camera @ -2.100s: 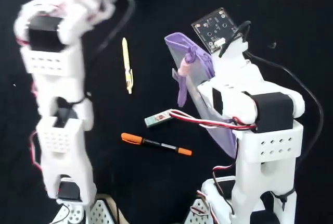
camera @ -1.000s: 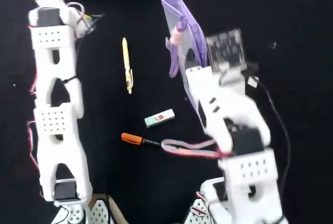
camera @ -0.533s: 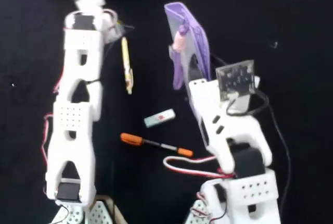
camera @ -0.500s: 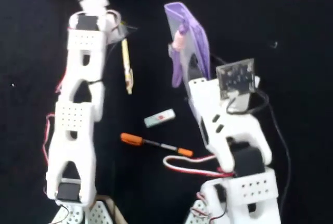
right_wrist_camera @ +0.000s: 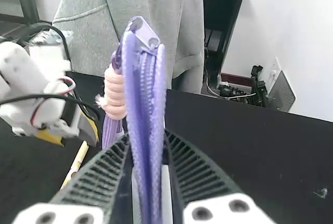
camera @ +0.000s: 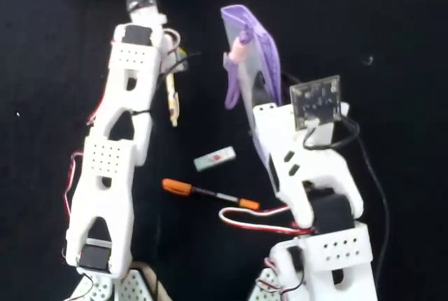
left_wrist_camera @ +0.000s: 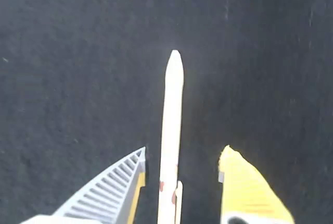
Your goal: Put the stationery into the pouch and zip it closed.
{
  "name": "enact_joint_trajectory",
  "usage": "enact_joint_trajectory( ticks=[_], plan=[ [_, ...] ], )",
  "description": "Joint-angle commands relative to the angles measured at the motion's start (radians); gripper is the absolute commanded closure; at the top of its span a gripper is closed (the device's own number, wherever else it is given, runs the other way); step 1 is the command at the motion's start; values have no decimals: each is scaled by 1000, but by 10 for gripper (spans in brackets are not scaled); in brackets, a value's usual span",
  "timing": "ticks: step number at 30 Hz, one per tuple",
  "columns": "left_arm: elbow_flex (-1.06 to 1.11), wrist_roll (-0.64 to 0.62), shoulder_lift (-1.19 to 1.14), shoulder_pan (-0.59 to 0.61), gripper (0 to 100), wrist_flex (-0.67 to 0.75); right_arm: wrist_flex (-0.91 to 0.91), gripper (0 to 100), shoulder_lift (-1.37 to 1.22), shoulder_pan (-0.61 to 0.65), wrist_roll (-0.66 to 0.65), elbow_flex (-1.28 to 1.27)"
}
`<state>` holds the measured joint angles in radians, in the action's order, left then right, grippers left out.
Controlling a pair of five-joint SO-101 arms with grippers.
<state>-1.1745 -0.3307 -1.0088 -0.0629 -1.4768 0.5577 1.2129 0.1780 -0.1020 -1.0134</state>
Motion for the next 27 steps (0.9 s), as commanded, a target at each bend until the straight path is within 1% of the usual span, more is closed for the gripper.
enact_joint_trajectory(
  ticks=[1,11,15,16,22,27],
  plan=[
    [38,-3,18,-4,764,26,-26,987,-2,6,12,15],
    [183,-3,18,-5,767,26,-25,987,-2,11,14,12],
    [242,-3,-15,-13,769,83,-25,987,-2,11,14,12],
    [231,-3,-31,-13,770,91,-25,987,-2,11,14,12],
    [91,0,-104,-15,776,12,-25,987,-2,11,14,12],
    [-27,6,-170,-31,896,-46,-25,987,-2,11,14,12]
  ],
)
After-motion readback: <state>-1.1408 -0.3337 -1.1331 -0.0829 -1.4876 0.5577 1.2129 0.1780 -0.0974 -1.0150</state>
